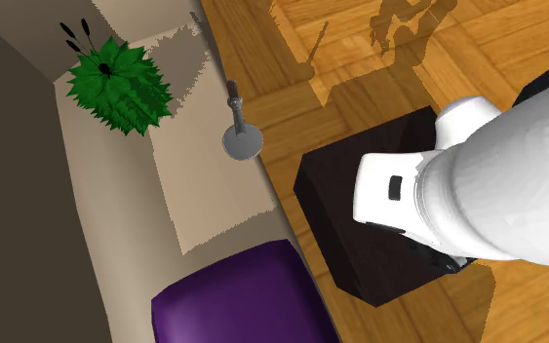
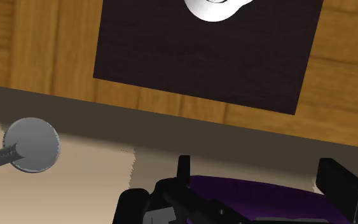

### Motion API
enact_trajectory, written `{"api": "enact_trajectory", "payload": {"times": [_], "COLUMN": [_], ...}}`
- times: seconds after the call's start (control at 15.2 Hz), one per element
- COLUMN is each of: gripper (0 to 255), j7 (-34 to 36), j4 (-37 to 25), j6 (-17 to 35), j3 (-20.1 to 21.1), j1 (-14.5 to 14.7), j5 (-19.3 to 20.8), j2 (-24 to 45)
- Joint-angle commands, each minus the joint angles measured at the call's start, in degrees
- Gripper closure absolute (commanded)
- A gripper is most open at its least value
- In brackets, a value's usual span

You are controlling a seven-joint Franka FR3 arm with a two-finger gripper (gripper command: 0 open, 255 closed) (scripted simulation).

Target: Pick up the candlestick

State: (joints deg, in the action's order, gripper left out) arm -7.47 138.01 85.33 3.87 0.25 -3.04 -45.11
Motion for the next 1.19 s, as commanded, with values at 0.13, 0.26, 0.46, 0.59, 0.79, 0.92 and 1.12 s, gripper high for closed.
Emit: {"api": "enact_trajectory", "payload": {"times": [0.13, 0.26, 0.46, 0.59, 0.79, 0.92, 1.12], "gripper": [0, 0, 0, 0, 0, 0, 0], "j7": [-1.9, -3.7, -6.3, -8.0, -10.5, -12.1, -14.5], "j4": [-0.5, -1.2, -2.7, -4.0, -6.4, -8.3, -11.6], "j6": [1.4, 2.8, 4.9, 6.2, 8.2, 9.4, 11.0], "j3": [-1.9, -3.8, -6.6, -8.4, -11.0, -12.6, -15.1], "j1": [-1.2, -2.3, -4.0, -5.0, -6.4, -7.3, -8.5], "j5": [1.9, 3.7, 6.2, 7.7, 9.6, 10.6, 11.7], "j2": [2.2, 4.5, 8.5, 11.3, 15.7, 18.9, 23.8]}}
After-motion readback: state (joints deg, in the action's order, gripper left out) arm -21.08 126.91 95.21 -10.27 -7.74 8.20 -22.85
